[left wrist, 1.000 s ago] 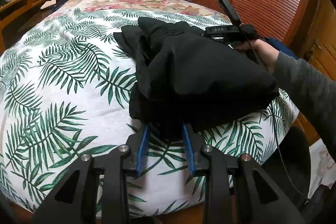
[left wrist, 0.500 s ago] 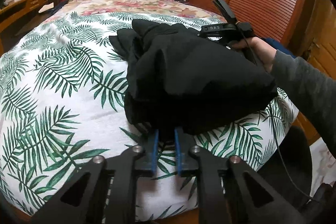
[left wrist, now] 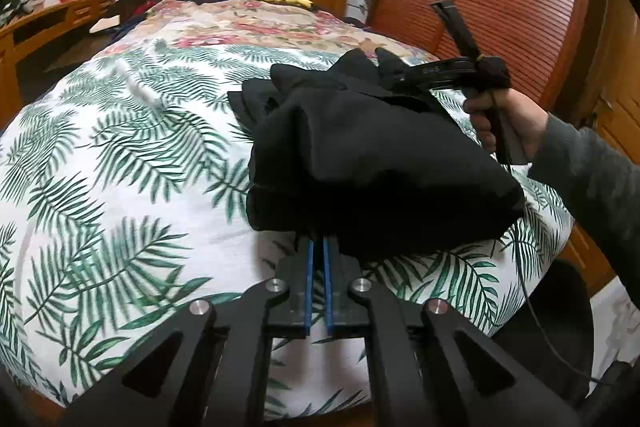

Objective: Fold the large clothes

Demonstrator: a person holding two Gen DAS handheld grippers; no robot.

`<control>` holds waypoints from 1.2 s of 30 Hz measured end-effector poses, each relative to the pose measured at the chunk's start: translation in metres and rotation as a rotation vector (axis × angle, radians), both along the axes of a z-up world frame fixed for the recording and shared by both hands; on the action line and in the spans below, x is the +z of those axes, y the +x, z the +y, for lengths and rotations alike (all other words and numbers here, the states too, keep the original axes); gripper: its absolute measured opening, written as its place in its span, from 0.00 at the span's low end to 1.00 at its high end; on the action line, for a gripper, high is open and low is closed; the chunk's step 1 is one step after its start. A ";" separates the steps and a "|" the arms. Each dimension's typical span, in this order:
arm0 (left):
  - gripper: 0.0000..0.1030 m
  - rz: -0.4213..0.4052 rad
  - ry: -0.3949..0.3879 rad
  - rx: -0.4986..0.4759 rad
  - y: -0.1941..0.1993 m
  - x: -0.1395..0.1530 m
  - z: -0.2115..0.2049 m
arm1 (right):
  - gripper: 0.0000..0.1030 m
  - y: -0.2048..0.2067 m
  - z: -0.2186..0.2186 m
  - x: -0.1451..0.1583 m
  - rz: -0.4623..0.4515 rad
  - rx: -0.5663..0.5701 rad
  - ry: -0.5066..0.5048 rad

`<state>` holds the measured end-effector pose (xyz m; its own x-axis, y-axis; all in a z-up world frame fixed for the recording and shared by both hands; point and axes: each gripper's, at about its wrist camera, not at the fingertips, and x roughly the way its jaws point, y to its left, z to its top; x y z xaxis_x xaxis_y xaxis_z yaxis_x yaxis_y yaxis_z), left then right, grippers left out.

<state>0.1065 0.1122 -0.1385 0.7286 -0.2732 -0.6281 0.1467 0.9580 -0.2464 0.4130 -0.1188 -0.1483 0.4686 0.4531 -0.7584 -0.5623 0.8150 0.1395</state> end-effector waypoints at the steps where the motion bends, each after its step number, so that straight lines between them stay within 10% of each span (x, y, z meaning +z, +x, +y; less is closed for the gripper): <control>1: 0.02 -0.011 0.002 0.013 -0.002 0.002 0.004 | 0.22 -0.002 0.004 0.003 -0.012 0.004 0.002; 36: 0.01 -0.106 0.145 0.565 -0.106 0.030 0.319 | 0.20 -0.080 0.400 0.041 -0.118 0.382 0.047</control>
<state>0.0001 0.4312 -0.1084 0.7968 0.2584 -0.5462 -0.3793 0.9175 -0.1193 0.3326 0.2815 -0.1072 0.3422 0.6443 -0.6840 -0.8380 0.5386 0.0881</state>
